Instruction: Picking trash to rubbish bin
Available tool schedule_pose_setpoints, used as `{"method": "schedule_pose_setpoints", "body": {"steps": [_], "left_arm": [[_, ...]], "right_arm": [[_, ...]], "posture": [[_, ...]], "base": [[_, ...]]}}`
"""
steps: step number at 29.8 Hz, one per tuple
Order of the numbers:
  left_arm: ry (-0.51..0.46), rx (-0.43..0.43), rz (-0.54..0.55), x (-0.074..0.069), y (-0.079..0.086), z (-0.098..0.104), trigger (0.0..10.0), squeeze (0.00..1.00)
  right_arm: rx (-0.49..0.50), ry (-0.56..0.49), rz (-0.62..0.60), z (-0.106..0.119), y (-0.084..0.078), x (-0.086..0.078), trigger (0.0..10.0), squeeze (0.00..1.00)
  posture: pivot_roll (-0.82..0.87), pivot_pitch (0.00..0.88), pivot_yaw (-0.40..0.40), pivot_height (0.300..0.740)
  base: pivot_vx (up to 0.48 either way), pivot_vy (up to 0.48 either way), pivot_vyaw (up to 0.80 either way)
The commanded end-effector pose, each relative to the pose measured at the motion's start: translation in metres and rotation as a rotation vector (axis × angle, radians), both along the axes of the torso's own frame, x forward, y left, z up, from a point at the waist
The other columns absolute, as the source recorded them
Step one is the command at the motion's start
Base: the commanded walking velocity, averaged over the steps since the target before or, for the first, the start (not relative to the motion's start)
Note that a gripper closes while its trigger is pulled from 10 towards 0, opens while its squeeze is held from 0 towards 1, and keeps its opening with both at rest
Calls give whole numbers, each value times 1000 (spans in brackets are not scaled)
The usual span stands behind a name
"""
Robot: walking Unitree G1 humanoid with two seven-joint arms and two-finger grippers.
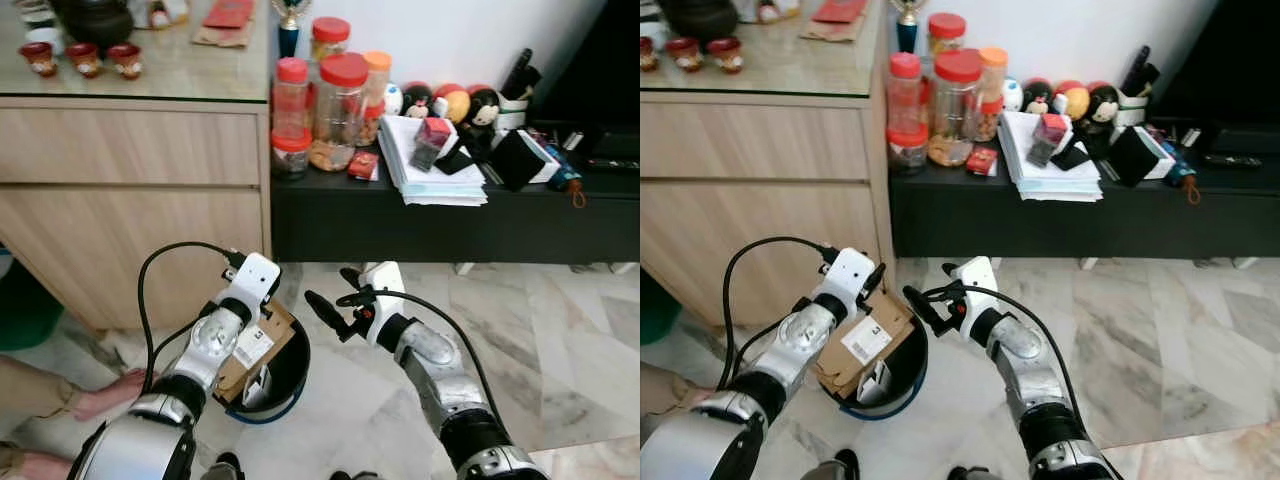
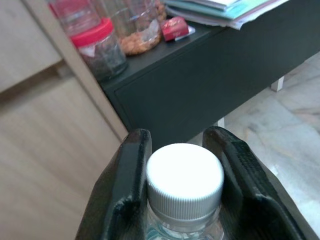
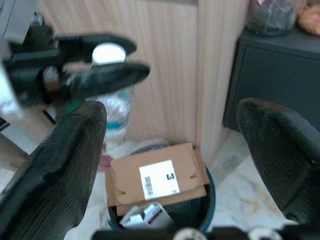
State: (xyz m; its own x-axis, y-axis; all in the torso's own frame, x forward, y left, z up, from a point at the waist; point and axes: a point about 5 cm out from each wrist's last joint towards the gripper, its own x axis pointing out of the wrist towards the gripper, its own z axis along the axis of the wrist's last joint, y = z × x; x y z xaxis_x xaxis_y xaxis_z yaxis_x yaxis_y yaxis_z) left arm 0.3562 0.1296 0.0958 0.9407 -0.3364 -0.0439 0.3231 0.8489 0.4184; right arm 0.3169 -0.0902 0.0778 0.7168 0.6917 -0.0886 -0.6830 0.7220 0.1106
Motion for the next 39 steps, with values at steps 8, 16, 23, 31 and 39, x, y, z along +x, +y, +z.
{"method": "schedule_pose_setpoints", "body": {"steps": [8,16,23,31,39], "left_arm": [[-7,-3,7,5,6,8,10000,1000],[-9,-18,12,2,5,3,10000,1000],[44,-135,114,-20,10,-26,10000,0],[42,-257,426,-55,37,-59,10000,0],[120,-252,429,-76,30,-80,10000,0]], "right_arm": [[-4,16,12,2,-5,-8,10000,0],[-7,31,5,2,-6,-14,10000,0],[-23,61,-4,-7,-6,-19,10000,0],[-38,89,-28,-20,-5,-23,10000,0],[-79,106,-57,-32,1,-21,10000,0]], "posture": [[-96,206,-160,740],[-90,206,-163,740],[-73,197,-153,740],[-45,185,-130,740],[-3,148,-97,740]], "base": [[0,0,0],[0,0,0],[0,0,0],[0,0,0],[0,0,0]]}}
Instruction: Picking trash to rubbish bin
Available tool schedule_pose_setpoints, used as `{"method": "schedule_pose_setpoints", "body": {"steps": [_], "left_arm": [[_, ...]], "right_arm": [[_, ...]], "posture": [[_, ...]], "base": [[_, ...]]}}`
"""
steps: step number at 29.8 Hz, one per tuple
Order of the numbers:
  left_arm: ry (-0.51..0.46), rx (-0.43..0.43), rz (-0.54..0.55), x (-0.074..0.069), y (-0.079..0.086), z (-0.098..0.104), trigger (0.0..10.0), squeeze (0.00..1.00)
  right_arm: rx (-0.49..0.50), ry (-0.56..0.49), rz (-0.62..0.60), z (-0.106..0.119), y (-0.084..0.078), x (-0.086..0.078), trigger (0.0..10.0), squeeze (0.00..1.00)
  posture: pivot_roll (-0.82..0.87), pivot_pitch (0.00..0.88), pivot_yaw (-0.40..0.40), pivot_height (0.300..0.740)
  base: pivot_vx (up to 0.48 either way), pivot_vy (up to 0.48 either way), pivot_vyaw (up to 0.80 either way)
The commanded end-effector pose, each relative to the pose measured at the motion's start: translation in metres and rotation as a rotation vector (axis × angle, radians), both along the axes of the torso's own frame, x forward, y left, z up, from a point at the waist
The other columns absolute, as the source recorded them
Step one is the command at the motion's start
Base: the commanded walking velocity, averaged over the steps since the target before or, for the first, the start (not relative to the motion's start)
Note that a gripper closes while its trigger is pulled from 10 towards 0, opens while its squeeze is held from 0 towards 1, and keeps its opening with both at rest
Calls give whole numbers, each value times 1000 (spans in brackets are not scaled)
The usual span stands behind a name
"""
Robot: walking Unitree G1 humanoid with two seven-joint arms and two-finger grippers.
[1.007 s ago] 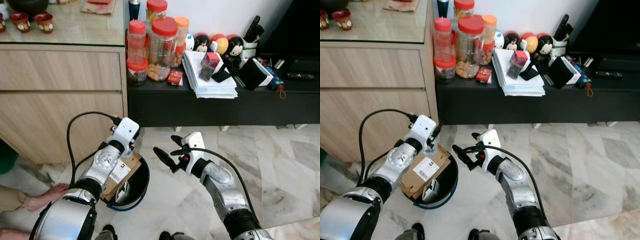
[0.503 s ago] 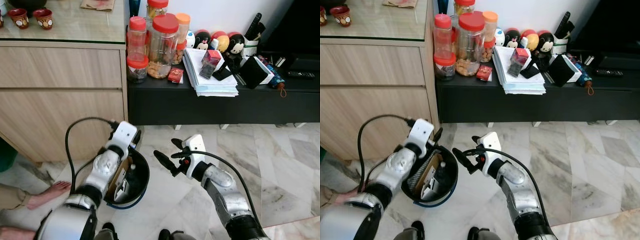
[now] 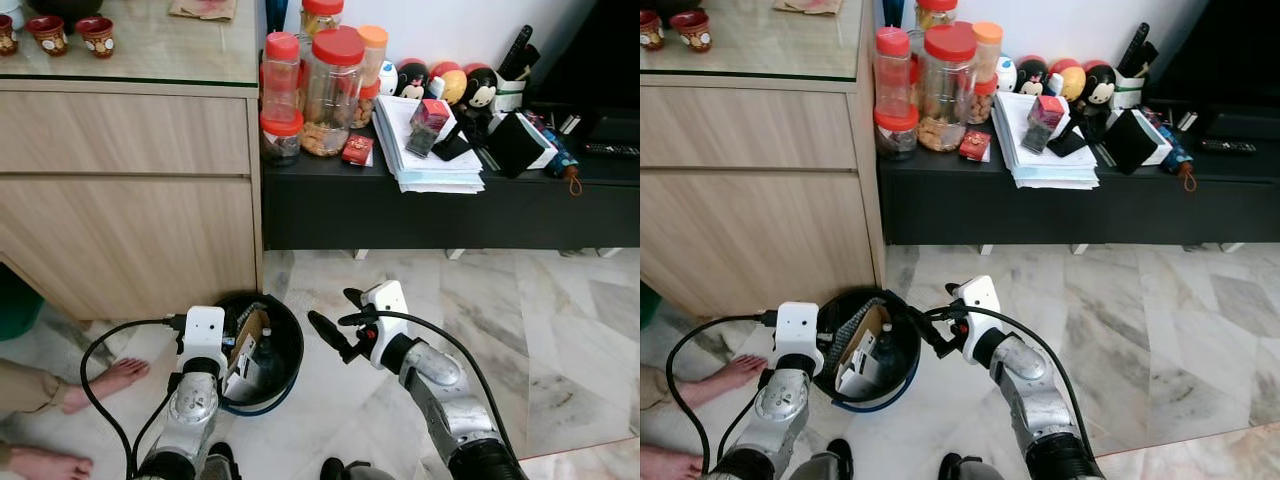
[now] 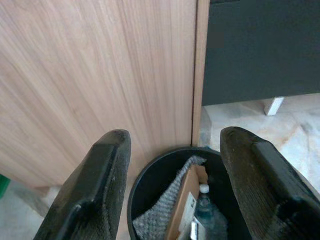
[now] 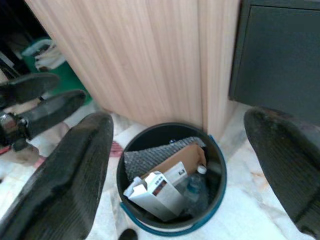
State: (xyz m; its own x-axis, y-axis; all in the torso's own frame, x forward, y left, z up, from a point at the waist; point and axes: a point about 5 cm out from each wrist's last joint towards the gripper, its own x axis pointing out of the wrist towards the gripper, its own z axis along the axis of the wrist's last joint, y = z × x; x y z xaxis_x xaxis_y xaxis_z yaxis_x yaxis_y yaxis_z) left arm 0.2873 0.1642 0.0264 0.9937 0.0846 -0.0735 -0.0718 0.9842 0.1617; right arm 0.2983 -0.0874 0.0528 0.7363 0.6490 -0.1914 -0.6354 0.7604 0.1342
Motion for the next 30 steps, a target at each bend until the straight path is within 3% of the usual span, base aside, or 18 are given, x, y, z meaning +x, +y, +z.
{"method": "schedule_pose_setpoints", "body": {"steps": [1,13,30], "left_arm": [[61,-1,-17,-7,-5,-12,10000,0],[-41,39,-29,2,-16,9,10000,0],[-68,57,-40,6,-16,18,10000,0]], "right_arm": [[-32,12,-10,-7,-1,-2,10000,0],[34,-68,-53,8,8,11,10000,0],[55,-81,-65,10,15,16,10000,0]], "posture": [[-4,145,-93,740],[8,103,-57,740],[22,69,-35,740]], "base": [[0,0,0],[0,0,0],[0,0,0]]}}
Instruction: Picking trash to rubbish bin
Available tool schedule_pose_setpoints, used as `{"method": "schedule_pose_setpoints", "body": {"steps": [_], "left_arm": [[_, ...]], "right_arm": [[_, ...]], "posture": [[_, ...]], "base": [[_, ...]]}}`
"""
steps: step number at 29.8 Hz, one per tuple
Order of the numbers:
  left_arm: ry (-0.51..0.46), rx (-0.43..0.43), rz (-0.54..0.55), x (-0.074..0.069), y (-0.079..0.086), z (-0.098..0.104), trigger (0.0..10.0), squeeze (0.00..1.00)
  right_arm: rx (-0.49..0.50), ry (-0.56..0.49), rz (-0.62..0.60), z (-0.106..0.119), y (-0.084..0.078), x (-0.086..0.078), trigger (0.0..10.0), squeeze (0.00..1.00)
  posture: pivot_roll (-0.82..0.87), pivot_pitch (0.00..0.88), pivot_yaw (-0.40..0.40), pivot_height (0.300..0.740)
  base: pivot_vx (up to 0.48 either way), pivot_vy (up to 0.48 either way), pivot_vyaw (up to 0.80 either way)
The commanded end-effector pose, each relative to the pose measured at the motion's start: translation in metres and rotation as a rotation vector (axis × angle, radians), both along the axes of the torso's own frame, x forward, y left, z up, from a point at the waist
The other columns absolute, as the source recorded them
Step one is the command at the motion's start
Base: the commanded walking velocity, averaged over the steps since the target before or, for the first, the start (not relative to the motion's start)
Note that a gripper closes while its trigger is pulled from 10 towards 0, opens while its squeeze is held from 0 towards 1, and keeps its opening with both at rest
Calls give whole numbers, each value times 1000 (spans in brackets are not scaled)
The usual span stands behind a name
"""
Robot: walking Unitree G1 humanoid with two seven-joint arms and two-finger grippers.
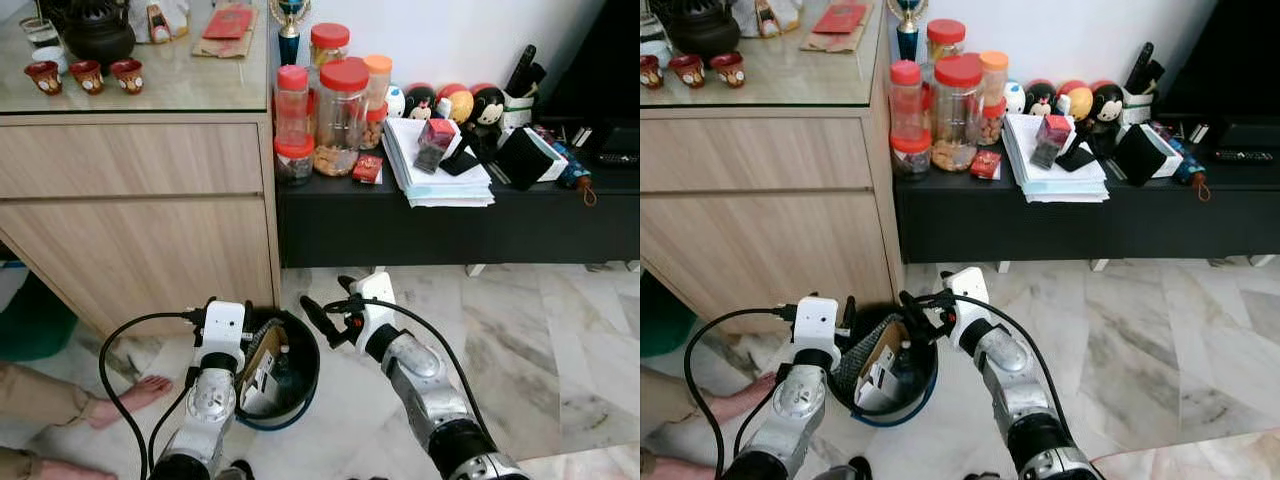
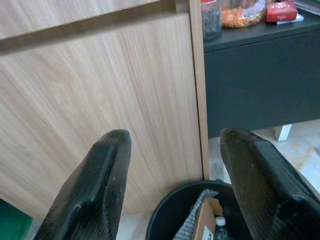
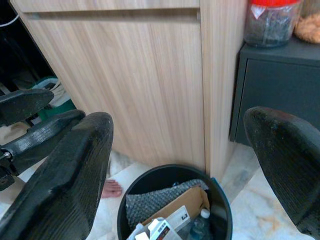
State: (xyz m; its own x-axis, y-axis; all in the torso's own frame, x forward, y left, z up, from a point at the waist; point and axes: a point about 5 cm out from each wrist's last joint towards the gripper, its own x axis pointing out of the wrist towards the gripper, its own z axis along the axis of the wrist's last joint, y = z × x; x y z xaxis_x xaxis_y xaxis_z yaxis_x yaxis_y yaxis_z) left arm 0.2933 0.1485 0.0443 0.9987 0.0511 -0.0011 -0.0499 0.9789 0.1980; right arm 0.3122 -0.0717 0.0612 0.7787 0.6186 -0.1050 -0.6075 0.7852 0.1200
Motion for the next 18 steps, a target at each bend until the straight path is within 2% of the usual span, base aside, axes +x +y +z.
{"method": "schedule_pose_setpoints", "body": {"steps": [1,13,18], "left_arm": [[1,17,-5,0,0,1,10000,0],[4,-4,4,1,-1,2,10000,0],[0,-6,5,2,-1,3,10000,0]], "right_arm": [[11,-3,-16,2,-1,2,10000,0],[8,-3,-16,0,-1,3,10000,0],[7,-4,-18,-1,-2,3,10000,0]], "posture": [[22,69,-35,740],[21,49,-34,740],[19,41,-35,740]], "base": [[0,0,0],[0,0,0],[0,303,0]]}}
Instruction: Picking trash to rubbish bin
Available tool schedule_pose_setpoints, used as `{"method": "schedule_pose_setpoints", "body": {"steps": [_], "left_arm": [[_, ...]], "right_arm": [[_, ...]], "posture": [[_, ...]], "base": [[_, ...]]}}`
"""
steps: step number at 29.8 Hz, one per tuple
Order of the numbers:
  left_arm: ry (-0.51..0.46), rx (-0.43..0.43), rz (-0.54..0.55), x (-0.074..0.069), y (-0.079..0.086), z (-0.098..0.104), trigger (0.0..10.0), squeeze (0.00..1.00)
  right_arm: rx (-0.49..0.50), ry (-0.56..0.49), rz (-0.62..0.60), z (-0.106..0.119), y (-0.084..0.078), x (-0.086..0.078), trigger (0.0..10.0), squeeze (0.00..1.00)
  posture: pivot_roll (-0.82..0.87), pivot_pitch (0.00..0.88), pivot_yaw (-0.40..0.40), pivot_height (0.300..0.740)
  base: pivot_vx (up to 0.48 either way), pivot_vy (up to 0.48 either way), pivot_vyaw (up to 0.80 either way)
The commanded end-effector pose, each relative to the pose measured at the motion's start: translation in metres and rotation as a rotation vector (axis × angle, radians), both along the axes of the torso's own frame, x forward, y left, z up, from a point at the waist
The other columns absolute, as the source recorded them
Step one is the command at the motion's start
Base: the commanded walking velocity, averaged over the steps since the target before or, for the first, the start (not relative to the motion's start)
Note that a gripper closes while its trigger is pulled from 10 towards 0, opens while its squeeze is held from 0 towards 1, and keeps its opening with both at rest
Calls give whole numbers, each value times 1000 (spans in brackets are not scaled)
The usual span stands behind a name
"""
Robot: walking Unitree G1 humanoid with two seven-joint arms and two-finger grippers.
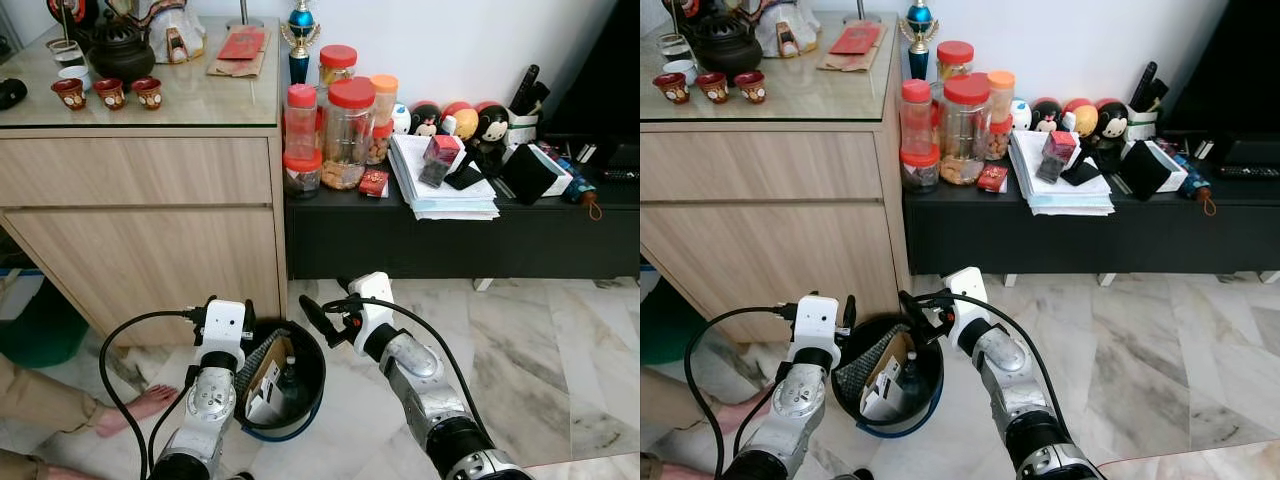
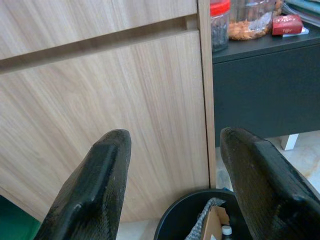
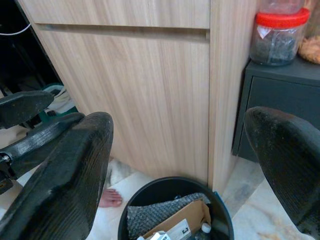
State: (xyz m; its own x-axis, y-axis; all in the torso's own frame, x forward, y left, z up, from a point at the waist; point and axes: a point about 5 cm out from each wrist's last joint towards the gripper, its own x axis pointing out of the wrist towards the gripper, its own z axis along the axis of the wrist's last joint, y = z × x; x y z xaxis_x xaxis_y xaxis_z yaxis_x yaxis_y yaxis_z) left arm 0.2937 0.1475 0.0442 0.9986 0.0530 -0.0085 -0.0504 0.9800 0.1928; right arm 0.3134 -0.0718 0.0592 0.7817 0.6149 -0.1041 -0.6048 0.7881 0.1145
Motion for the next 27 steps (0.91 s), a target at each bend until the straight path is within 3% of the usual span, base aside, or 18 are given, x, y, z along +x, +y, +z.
{"method": "schedule_pose_setpoints", "body": {"steps": [1,14,19,27], "left_arm": [[-8,0,2,1,0,3,10000,0],[-5,-4,-2,2,-2,3,10000,0],[1,-7,1,2,-2,2,10000,0],[4,-6,9,1,1,2,10000,0]], "right_arm": [[11,1,-14,1,-2,2,10000,0],[8,5,-13,-1,-3,1,10000,0],[9,6,-13,-1,-3,1,10000,0],[10,8,-11,-2,-2,1,10000,0]], "posture": [[18,40,-34,740],[17,44,-38,740],[17,48,-40,740],[21,63,-45,740]], "base": [[0,296,0],[0,284,0],[0,0,0],[0,472,0]]}}
